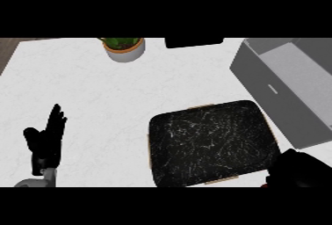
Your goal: Pick the bell pepper from the tray and place it in the cardboard box
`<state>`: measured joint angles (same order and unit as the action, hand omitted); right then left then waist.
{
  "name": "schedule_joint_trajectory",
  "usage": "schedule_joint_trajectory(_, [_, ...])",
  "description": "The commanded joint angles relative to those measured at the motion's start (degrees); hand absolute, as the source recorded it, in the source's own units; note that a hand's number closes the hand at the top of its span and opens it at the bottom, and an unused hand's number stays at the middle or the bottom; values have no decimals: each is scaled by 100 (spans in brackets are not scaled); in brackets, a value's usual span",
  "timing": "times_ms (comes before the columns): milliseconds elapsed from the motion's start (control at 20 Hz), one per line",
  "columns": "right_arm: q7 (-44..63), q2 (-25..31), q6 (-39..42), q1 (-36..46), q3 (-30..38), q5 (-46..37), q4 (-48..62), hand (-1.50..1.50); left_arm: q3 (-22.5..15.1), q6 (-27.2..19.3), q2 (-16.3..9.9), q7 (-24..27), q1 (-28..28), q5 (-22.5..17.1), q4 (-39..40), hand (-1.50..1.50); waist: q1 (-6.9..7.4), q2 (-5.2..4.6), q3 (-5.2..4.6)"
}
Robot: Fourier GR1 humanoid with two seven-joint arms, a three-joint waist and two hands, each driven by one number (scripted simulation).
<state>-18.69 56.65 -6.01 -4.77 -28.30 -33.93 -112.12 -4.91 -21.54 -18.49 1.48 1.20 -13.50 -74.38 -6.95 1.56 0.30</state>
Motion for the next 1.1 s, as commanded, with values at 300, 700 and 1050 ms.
schedule_joint_trajectory(300, [-2299, 1363, 47, -472, 2796, 2737, 1031, 150, 49, 66, -48, 11, -21, -25, -63, 0, 61, -74, -9])
schedule_joint_trajectory(700, [-4318, 1811, 1755, -317, 4267, 4184, 3771, 150, -251, 297, 102, 121, 71, 115, -95, 0, 658, -172, -20])
schedule_joint_trajectory(1050, [-4401, 1637, 2293, 906, 3470, 3702, 4968, 150, -328, 300, 217, -24, 430, 277, -34, 0, 962, -221, -20])
